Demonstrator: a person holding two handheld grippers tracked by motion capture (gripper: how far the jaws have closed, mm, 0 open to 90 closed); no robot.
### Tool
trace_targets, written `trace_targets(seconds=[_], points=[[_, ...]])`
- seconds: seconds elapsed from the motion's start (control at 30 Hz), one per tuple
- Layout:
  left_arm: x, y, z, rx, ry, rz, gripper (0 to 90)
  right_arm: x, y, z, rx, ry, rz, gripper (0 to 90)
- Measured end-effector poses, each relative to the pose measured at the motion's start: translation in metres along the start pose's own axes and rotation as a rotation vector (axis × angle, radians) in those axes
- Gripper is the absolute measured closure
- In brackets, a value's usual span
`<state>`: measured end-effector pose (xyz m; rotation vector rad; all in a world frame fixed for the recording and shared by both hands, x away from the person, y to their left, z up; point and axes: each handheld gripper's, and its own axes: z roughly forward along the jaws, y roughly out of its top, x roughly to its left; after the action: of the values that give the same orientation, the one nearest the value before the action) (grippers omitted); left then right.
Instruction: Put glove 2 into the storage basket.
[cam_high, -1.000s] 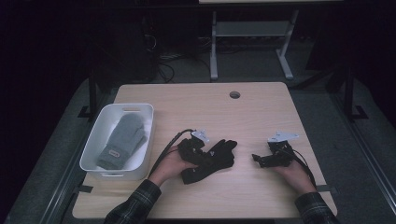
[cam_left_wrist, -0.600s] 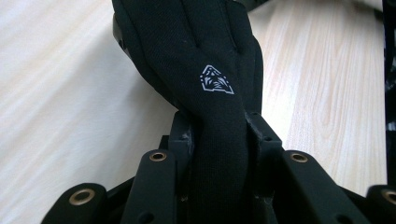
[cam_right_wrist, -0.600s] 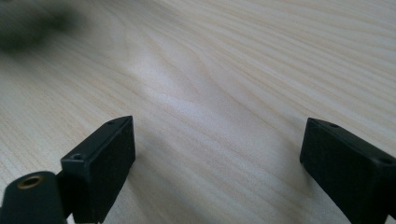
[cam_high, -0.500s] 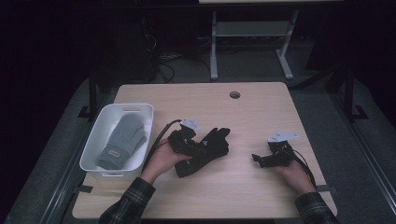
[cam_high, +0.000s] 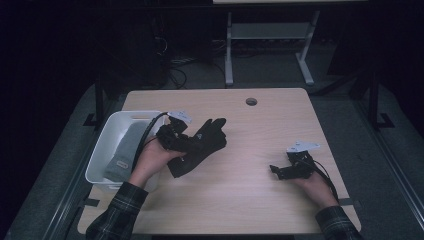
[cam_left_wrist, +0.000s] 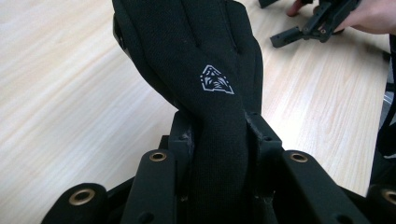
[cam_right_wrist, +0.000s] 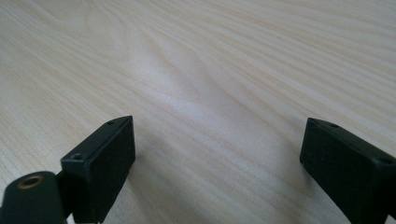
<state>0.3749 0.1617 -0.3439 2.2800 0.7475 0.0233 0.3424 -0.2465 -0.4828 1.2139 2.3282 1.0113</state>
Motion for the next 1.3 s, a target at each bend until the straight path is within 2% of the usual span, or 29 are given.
trace_targets(seconds=[0.33,0.43,0.7,0.93,1.07,1.3], points=[[0.02,-0.011,-0.042,-0.038,0.068,-0.049,67.4,0.0,0.0,0.0,-0.001,-0.001,0.001,10.1],[0.028,-0.018,-0.055,-0.052,0.092,-0.076,67.5,0.0,0.0,0.0,-0.001,-0.001,0.001,10.1],[0.052,-0.045,-0.085,-0.062,0.171,-0.148,67.5,0.0,0.0,0.0,-0.001,-0.002,0.003,10.1],[0.075,-0.076,-0.111,-0.074,0.244,-0.231,67.4,0.0,0.0,0.0,0.001,-0.002,0.0,10.1],[0.085,-0.092,-0.116,-0.06,0.286,-0.273,67.4,0.0,0.0,0.0,-0.001,-0.002,0.004,10.0],[0.099,-0.115,-0.111,-0.034,0.313,-0.337,67.0,0.0,0.0,0.0,-0.001,-0.001,0.003,10.1]])
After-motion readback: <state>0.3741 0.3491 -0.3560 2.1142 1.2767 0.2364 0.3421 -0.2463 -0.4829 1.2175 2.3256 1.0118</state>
